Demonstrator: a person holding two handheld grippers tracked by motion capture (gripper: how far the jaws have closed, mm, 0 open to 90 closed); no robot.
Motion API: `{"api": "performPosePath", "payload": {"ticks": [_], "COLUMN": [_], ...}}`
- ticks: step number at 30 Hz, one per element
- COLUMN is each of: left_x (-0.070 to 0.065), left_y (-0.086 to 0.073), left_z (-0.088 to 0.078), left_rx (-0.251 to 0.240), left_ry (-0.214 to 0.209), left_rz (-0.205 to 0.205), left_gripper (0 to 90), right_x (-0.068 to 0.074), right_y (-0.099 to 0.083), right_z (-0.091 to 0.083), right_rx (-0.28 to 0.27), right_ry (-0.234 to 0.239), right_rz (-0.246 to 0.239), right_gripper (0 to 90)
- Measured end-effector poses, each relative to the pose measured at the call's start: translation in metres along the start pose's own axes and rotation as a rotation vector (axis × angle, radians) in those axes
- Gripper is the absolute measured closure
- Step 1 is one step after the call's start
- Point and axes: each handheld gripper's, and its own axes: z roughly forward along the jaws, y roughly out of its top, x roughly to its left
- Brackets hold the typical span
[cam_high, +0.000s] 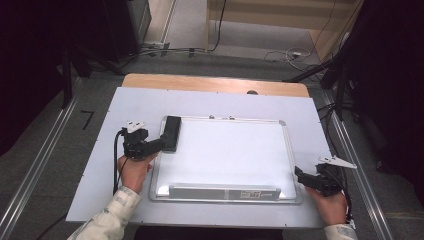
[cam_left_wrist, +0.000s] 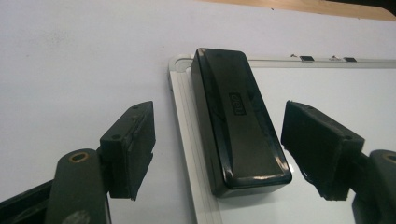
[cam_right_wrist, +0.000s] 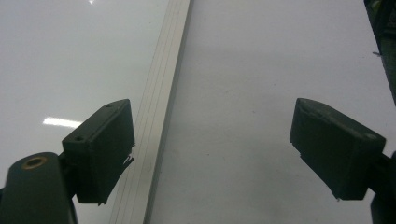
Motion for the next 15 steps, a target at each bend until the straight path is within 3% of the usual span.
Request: {"api": "performPosePath", "payload": {"ticks": [15], "left_x": [0.012], "left_y": [-0.015], "left_z": [-0.019], "left_rx": [-0.027], "left_ry": [-0.003], "left_rz": [0.006], "left_gripper": [26.2], "right_x": [0.001], "right_y": [0.000], "right_z": [-0.003], "right_rx": [-0.019], "right_ry": [0.016], "right_rz": [-0.003], "right_gripper": [12.1]}}
